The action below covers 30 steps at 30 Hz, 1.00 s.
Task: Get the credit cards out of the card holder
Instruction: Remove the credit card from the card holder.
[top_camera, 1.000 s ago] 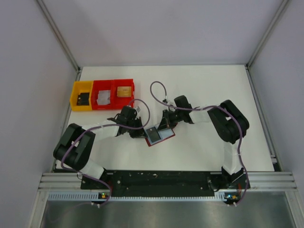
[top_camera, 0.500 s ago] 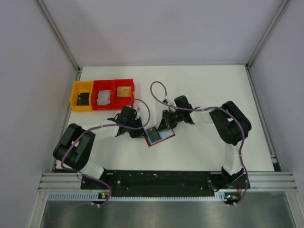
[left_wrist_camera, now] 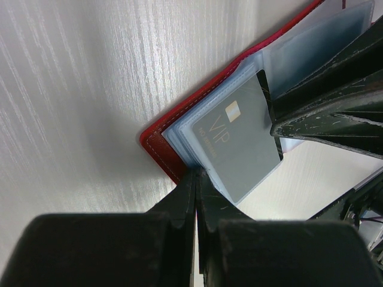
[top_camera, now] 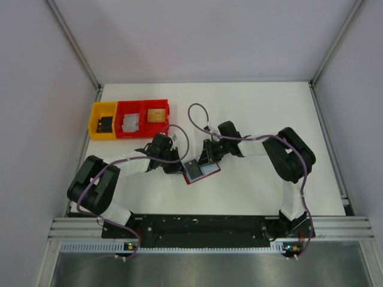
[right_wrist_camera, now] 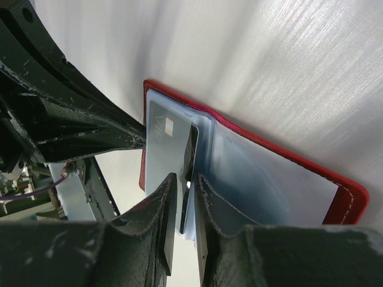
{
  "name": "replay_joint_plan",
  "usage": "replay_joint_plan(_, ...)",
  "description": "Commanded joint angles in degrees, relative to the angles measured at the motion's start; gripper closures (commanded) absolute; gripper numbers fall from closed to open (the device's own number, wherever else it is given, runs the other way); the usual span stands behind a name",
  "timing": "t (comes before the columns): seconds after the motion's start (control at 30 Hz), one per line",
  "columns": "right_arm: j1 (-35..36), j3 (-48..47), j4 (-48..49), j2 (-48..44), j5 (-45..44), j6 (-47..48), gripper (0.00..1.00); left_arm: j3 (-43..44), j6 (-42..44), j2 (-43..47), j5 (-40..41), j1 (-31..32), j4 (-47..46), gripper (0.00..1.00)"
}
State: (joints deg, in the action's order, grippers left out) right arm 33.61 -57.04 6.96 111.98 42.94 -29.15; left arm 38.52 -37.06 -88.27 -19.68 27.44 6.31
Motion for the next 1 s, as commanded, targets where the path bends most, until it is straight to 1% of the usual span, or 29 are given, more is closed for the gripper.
replay_joint_plan(0.0,0.9,-1.1,3.8,1.4,3.5,-0.7,0.82,-2.2,2.6,-2.7,3.9,0.9,2.7,1.0)
replay_joint_plan(0.1,0.8,-1.1,6.0,2.1,5.1,-2.1,0.88,-2.3,2.6,-2.7,3.9,1.0,2.7,1.0)
replay_joint_plan(0.13,0.9,-0.8,6.7,2.3,5.5,-2.3,0.91,-2.4,2.6,-2.6,4.0,1.0,2.7,1.0)
replay_joint_plan(0.17,0.8,-0.8,6.9,2.3,5.7,-2.2,0.98,-2.4,2.5,-2.5,4.1,0.9,2.7,1.0)
replay_joint_plan(0.2,0.4,-0.9,6.6,2.2,5.6,-1.8,1.0,-2.5,2.5,-2.3,4.3,0.9,2.7,1.0)
replay_joint_plan(0.57,-5.7,1.0,2.7,-0.9,5.9,1.9,1.0,-2.8,2.7,-2.6,4.4,0.9,2.7,1.0)
replay_joint_plan(0.73,-6.0,0.3,1.9,-0.7,5.9,2.0,1.0,-2.8,3.2,-1.6,4.9,0.9,2.9,1.0)
replay_joint_plan(0.83,-5.9,0.3,1.8,-0.7,6.0,2.0,1.0,-2.9,2.3,1.2,4.0,0.9,2.1,1.0)
replay_joint_plan(0.9,-5.6,0.4,1.9,-0.7,6.0,2.0,1.0,-3.4,0.4,3.8,2.1,0.9,0.1,0.93)
replay_joint_plan(0.97,-5.1,0.5,2.2,-0.6,5.9,1.6,1.0,-2.9,-1.3,6.2,-0.2,0.9,-2.0,0.83)
